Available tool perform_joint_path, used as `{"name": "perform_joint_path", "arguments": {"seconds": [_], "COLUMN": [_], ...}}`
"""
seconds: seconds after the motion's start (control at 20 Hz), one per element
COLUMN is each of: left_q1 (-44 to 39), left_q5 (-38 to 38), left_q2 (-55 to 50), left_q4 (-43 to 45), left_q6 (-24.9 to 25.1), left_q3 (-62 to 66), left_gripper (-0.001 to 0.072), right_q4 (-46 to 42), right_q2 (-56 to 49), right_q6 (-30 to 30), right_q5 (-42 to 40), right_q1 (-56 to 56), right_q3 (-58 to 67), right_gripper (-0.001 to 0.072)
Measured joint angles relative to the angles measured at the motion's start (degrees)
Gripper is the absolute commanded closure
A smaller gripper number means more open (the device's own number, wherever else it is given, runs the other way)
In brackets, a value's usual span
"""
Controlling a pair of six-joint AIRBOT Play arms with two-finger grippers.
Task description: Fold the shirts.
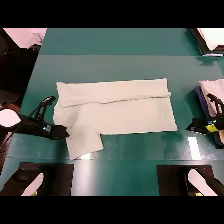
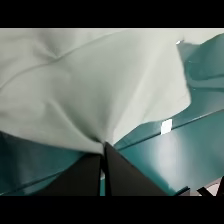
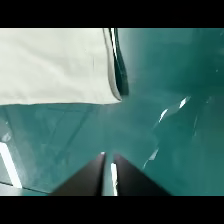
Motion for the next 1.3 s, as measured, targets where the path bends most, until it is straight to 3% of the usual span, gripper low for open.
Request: {"name": "perform_joint_path", "arguments": {"seconds": [0.4, 0.45, 0.5, 0.55, 0.6, 0.65, 0.85, 1.1, 1.3], "left_q1": [0.0, 0.0, 0.0, 0.0, 0.0, 0.0, 0.0, 0.0, -0.02], "left_q5": [-0.61, -0.63, -0.61, -0.66, -0.72, -0.83, -3.93, -11.82, -11.08], "left_q2": [2.54, 2.6, 2.64, 2.67, 2.69, 2.71, 2.71, 4.28, 5.09], "left_q4": [0.76, 0.81, 0.83, 0.85, 0.85, 0.85, 1.55, 1.88, 0.44], "left_q6": [-0.37, -0.39, -0.39, -0.39, -0.42, -0.42, -0.63, -1.22, -1.27], "left_q3": [0.0, 0.0, 0.0, 0.0, 0.0, 0.0, 0.0, 0.02, 2.75], "left_gripper": [0.0678, 0.0677, 0.0677, 0.0678, 0.0678, 0.0678, 0.0679, 0.0679, 0.0679], "right_q4": [4.94, 5.31, 5.97, 6.95, 7.02, 6.4, 1.22, -3.1, -2.58], "right_q2": [-12.57, -14.36, -15.69, -16.92, -17.64, -18.14, -15.15, -2.01, 6.51], "right_q6": [-1.51, -1.75, -1.84, -1.92, -2.08, -2.12, -2.16, -1.86, -0.66], "right_q5": [-7.02, -7.91, -8.04, -8.02, -8.24, -8.7, -6.23, 4.39, 6.88], "right_q1": [3.1, 4.2, 5.2, 6.29, 7.19, 7.98, 9.01, 4.7, 2.54], "right_q3": [0.0, 0.0, 0.07, 0.09, 0.17, 0.17, -0.07, -0.02, 0.02], "right_gripper": [0.0326, 0.0404, 0.0408, 0.0477, 0.0637, 0.07, 0.0701, 0.0701, 0.0702]}}
